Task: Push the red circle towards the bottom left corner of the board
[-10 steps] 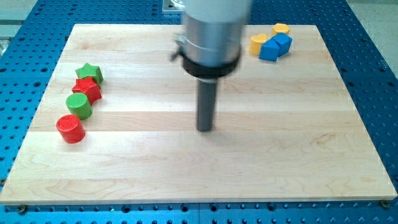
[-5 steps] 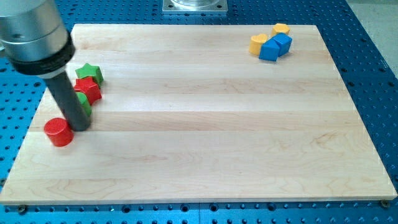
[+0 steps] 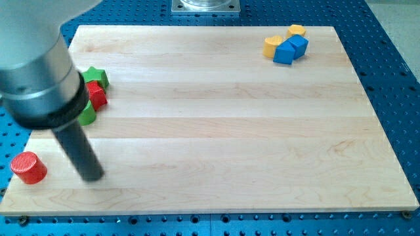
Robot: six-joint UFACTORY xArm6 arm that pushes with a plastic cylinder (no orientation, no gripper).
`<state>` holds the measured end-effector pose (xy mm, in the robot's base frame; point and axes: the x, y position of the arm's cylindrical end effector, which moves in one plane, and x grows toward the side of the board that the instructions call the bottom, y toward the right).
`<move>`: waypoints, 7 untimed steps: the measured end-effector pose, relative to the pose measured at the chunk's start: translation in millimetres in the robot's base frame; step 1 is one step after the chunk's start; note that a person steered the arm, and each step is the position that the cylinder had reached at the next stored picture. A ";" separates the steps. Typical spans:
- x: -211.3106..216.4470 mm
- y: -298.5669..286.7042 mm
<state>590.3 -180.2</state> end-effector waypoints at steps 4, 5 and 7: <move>-23.9 -123.4; -24.8 -123.4; -54.1 -123.4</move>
<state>536.3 -303.7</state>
